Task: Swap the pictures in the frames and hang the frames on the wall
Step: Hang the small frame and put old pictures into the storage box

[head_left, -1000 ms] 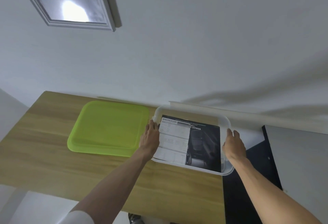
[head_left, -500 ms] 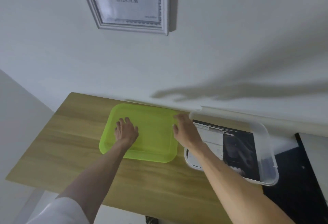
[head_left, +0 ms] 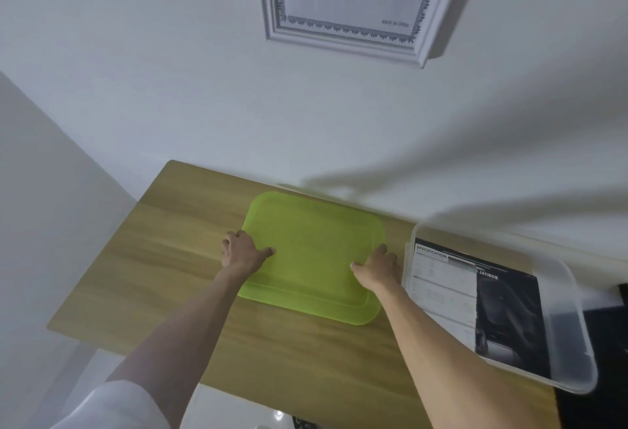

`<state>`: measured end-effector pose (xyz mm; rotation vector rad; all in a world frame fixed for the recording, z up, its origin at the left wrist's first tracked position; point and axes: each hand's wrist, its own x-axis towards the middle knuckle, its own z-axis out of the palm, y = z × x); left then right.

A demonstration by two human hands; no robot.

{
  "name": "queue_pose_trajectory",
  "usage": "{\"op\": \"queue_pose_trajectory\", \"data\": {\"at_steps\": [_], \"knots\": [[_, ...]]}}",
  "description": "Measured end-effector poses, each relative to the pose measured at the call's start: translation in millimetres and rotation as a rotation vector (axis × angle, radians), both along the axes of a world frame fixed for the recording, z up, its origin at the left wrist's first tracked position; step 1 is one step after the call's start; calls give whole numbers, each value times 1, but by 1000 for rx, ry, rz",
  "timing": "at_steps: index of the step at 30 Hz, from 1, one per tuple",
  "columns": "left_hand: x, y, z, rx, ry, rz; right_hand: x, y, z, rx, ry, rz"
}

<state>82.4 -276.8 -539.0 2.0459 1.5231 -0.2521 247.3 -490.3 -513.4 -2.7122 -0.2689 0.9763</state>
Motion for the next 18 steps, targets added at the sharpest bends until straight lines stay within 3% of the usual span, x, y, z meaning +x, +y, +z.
{"op": "queue_pose_trajectory", "data": {"at_steps": [8,18], "knots": [[-36,27,8,-136,-153,199,7,-1,0,269,174,-375],[-43,-1,66,-177,-336,244,22,-30,42,579,170,-267]]}}
